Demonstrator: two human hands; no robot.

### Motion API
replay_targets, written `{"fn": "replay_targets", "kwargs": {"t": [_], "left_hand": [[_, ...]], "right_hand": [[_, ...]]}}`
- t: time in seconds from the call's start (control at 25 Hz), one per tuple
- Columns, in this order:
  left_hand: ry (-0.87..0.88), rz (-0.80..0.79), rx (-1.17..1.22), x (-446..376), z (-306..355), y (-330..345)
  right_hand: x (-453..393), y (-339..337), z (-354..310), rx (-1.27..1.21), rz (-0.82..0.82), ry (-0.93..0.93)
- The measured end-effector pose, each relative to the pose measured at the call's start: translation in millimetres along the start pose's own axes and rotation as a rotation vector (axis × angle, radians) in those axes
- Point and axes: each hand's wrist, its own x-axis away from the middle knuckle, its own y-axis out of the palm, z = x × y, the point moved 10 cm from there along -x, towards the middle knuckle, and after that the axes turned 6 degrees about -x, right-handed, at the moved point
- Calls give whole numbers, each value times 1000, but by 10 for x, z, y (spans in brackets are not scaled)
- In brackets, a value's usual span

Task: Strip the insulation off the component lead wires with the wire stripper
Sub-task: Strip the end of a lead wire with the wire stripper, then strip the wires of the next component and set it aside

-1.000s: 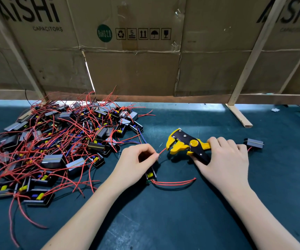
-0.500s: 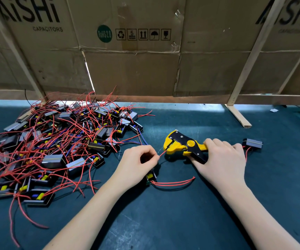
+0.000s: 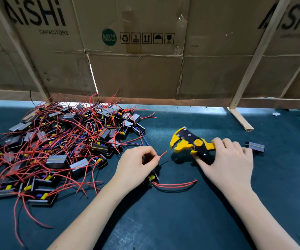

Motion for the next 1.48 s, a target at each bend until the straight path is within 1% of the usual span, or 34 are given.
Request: {"fn": "replay_targets", "kwargs": {"t": [0.04,0.08,0.12,0.2,0.24,0.28,0.32,0.36,0.44,0.52,0.56,0.6,0.64,0.68,0.76,0.84,0.88,1.0,1.08,1.16,1.24,1.28,1.32,1.4,1.48], "left_hand": [[9,16,15,2,23,-17],[28,2,96,9,76,0],[66,-53,231,29,168,63],[138,-265,495,134,410,275],[178,-328,531,186,500,343],[213,-336,507,202,544,353],[247,-292,464,189,564,294],[267,-194,403,153,550,160],[267,97,292,63,434,-255],[187,390,171,22,204,-695],[117,489,94,23,76,-859],[31,543,4,25,-60,-973],[-61,549,-100,15,-195,-1037],[-147,518,-206,3,-321,-1059],[-244,410,-376,-25,-485,-1029],[-239,317,-451,-61,-516,-967],[-223,292,-464,-75,-504,-945],[-198,303,-486,-90,-457,-933],[-185,314,-510,-82,-434,-912],[-158,345,-515,-76,-412,-921],[-112,420,-473,-61,-359,-980],[-70,468,-419,-43,-306,-1018],[-24,526,-323,-14,-248,-1064],[22,633,-44,49,-183,-1162],[25,670,207,81,-158,-1203]], "right_hand": [[-18,-44,76,-25,39,42],[-33,-93,154,-47,74,82],[-43,-140,229,-65,105,115],[-53,-220,361,-110,146,176],[-57,-246,416,-142,153,208],[-64,-267,459,-175,157,238],[-68,-284,492,-205,162,261],[-67,-299,511,-233,167,276],[-74,-321,482,-335,167,256],[-84,-288,352,-546,111,183],[-83,-237,254,-656,44,140],[-70,-176,141,-731,-37,88],[-47,-110,19,-762,-125,29],[-10,-39,-92,-753,-212,-26],[50,91,-208,-644,-324,-90],[41,123,-150,-494,-300,-66],[19,113,-58,-430,-267,-7],[-46,77,300,-285,-209,201],[-53,38,441,-262,-185,277],[-45,-23,486,-411,-107,328],[-34,-26,453,-706,-61,361],[-30,0,376,-861,-86,356],[-22,40,285,-1001,-131,346],[17,142,140,-1202,-225,358],[62,234,96,-1285,-281,430]]}}
